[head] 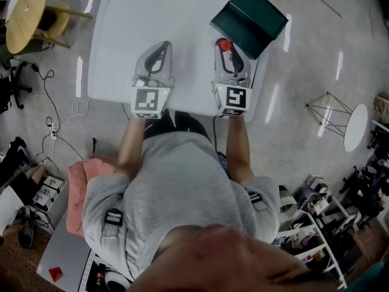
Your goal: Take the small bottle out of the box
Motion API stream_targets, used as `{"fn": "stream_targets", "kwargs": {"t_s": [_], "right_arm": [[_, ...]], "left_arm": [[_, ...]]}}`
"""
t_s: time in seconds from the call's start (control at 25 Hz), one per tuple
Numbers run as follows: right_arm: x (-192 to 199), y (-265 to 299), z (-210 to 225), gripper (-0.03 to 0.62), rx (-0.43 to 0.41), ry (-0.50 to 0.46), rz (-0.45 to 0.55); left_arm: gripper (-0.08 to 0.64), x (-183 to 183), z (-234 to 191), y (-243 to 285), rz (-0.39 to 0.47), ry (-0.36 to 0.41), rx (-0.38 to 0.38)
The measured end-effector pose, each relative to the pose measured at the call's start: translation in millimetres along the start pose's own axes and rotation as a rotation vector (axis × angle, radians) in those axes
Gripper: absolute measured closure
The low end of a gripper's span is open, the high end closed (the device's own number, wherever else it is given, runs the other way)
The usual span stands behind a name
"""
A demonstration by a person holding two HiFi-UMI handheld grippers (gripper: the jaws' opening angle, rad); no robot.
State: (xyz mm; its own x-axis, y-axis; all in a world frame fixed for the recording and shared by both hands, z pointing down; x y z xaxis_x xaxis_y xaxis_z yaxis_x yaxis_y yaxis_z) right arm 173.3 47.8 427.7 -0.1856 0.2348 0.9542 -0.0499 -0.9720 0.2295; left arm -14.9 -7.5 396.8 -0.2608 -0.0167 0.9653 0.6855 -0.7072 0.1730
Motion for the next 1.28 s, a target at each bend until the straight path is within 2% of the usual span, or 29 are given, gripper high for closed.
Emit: {"fn": "stream_targets", "kwargs": {"t_s": [0.56, 1.28], "right_arm": [[2, 47, -47, 0.454, -0.122, -0.023, -0.03], [-2, 114, -117, 0.454, -0.215, -0.063, -0.075]], "left_arm": [[0.548, 17, -52, -15, -0.029, -0.026, -0.103], [0.548, 36, -132, -28, -0.062, -0.062, -0.176]]}}
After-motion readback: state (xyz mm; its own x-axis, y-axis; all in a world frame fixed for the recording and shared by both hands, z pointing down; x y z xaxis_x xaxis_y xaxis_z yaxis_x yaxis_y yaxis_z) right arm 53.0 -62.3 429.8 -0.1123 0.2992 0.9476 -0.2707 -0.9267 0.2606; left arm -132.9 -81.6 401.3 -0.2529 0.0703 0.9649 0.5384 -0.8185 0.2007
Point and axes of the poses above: the fingertips, and each gripper's own axes: y forward along the fingers, z to its right, x out of its underside, the point moved 6 cm from there along -y, backward along the fingers, and after that the axes turned 12 degrees about y, right-handed, at the moved point
